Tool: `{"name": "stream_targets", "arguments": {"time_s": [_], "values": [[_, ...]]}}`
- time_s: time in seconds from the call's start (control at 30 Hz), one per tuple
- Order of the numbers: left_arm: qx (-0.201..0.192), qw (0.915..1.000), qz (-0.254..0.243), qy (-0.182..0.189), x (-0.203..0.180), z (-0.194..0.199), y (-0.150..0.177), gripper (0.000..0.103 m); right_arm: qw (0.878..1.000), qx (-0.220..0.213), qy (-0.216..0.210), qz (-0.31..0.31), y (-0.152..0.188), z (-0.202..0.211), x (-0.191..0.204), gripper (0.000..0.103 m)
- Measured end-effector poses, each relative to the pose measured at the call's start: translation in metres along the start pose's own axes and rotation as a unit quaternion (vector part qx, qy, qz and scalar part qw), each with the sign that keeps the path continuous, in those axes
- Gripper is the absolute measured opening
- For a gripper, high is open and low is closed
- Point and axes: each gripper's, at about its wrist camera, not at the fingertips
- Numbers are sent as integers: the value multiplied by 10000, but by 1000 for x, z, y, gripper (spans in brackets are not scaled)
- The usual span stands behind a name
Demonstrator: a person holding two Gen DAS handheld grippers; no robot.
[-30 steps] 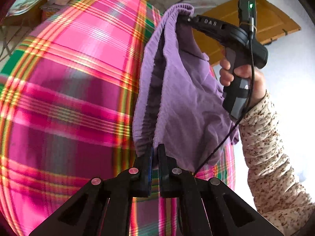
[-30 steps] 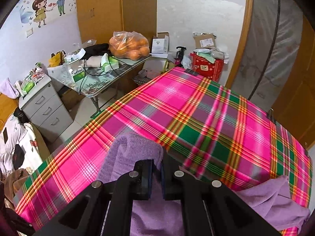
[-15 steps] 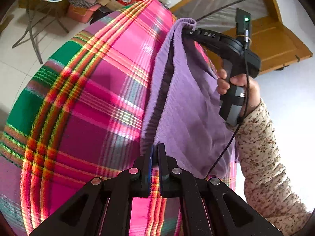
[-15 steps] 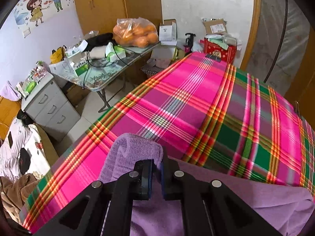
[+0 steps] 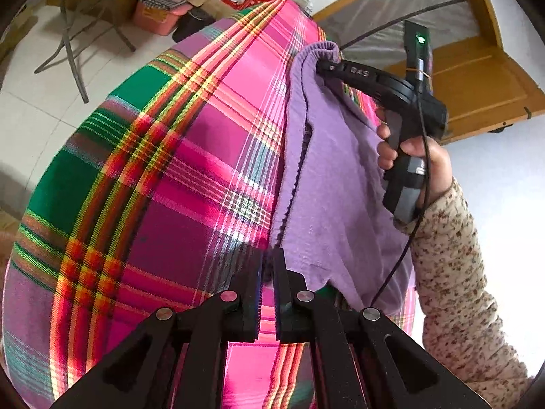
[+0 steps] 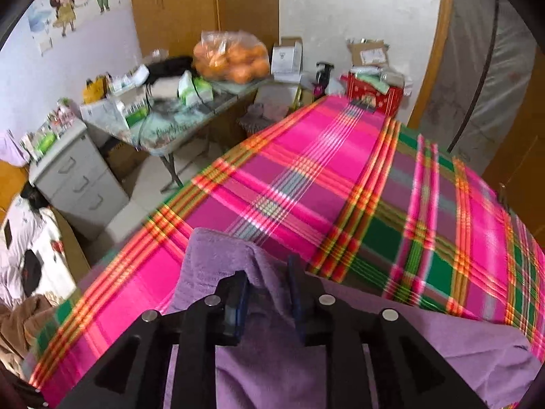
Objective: Fold clothes
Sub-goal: 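Lower the garment onto the bedspread and open both grippers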
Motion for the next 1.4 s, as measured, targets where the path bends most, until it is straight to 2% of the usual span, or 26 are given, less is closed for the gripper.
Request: {"name": "stream_targets", "arguments": {"time_s": [0.2,0.37,0.4,0.53,0.63,0.7,0.8,0.9,1.0,1.1,1.2,1.33,1.4], "values": [[-125,9998,-98,-119,-19,14,3,8,9982,-436,-319,-249,22,76,-26,33],[-175,9993,-279,-148,-43,21,8,17,9961,-740,-146,-459,56,139,-59,35],[-173,9993,-301,-139,-48,22,9,21,9949,-814,-117,-585,65,152,-70,35],[-126,9992,-355,-146,-59,3,12,22,9870,-1095,-30,-1177,110,199,-116,37],[-32,9988,-463,-178,-67,-13,22,32,9800,-1070,274,-1654,154,217,-153,38],[65,9986,-510,-129,-75,-23,25,34,9747,-1015,483,-1931,186,225,-173,38],[211,9983,-534,-24,-83,-59,23,35,9634,-1014,682,-2388,233,239,-198,38],[267,9981,-559,-9,-86,-77,28,36,9450,-1144,844,-2945,275,251,-220,38],[317,9985,-451,36,-85,-91,29,38,9201,-1403,988,-3522,319,265,-241,38],[259,9995,-151,64,-77,-95,31,42,9002,-1571,1231,-3870,351,276,-257,38],[184,9998,-4,34,-73,-96,34,43,8854,-1573,1518,-4101,367,279,-275,39],[216,9997,15,75,-77,-100,36,43,8759,-1558,1723,-4230,372,276,-293,39],[259,9996,-1,142,-80,-105,37,44,8759,-1492,1775,-4231,370,273,-302,39]]}}
Point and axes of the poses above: each gripper's, at about its wrist camera, not at the fingertips, and z roughly against the way its jaws point, x to its left, y to its underside, and after that the axes turned 11 degrees about -z, right-handed
